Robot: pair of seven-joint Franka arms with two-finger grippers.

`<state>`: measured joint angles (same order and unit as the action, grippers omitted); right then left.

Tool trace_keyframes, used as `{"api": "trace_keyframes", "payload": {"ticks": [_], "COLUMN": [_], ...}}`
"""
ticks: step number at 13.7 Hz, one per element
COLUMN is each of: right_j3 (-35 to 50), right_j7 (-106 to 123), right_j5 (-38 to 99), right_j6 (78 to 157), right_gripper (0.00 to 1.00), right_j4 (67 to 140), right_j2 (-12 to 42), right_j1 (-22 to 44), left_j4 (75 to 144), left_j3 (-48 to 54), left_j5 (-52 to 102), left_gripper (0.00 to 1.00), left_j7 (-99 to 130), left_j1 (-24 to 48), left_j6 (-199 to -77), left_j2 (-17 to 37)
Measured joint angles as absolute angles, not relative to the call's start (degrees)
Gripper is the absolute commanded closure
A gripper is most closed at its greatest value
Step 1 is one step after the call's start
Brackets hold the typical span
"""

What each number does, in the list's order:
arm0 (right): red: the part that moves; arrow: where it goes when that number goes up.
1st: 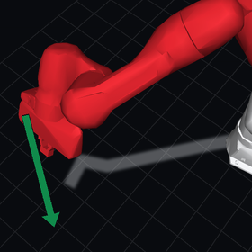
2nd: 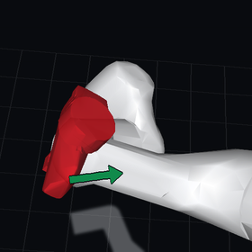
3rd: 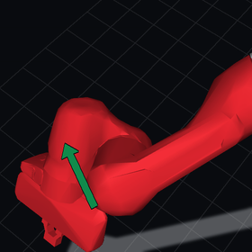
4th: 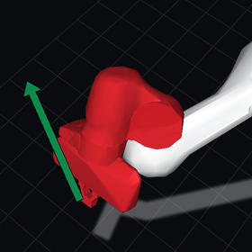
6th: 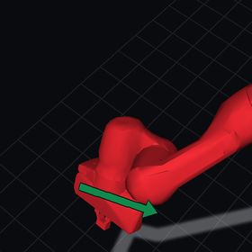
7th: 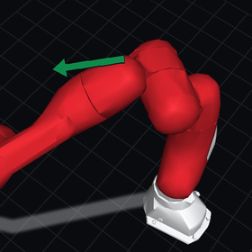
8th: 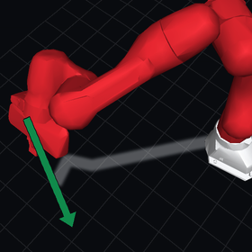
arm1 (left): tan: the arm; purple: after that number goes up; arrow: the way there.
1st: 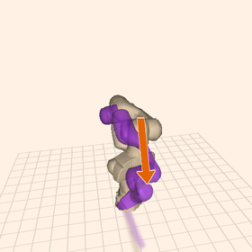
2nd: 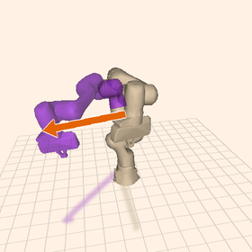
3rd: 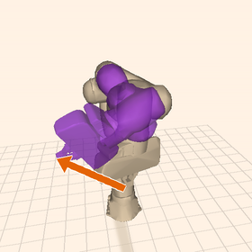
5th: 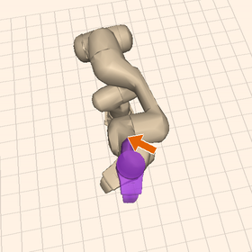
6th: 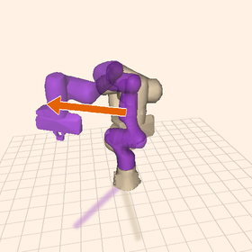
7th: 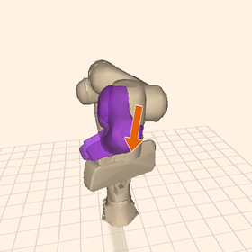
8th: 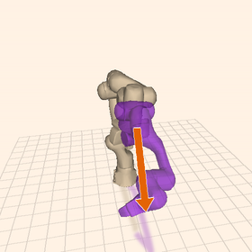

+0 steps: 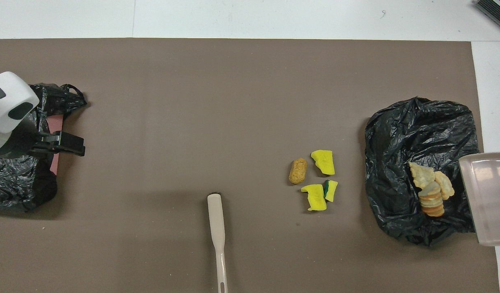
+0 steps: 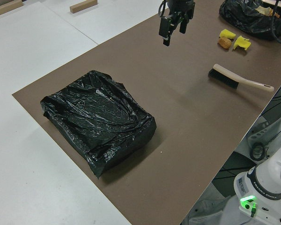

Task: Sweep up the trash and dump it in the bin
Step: 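Tip the dustpan into the bag while the left gripper drops the brush, then bring the empty dustpan back to the table center and release it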

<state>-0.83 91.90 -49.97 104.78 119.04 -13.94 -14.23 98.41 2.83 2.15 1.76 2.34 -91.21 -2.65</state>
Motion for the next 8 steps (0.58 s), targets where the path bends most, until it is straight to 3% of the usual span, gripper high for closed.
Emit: {"api": "trace_keyframes", "payload": {"ticks": [3,8], "right_j3": [-0.71,2.08], "right_j7": [87.33,66.99], "right_j5": [-41.39,-27.08], "right_j6": [99.50,97.51], "right_gripper": [1.00,1.00], "right_j4": [115.92,114.93], "right_j2": [-17.17,-17.28], "right_j1": [-13.96,-13.79], "left_j4": [92.88,92.29], "left_j3": [3.11,2.95], "left_j5": [1.19,1.15], "left_gripper": [0.00,0.00], "left_j7": [0.34,-0.20], "left_j1": [2.34,1.87], "left_j6": [-85.26,-84.64], "left_j2": [-2.67,-2.35]}}
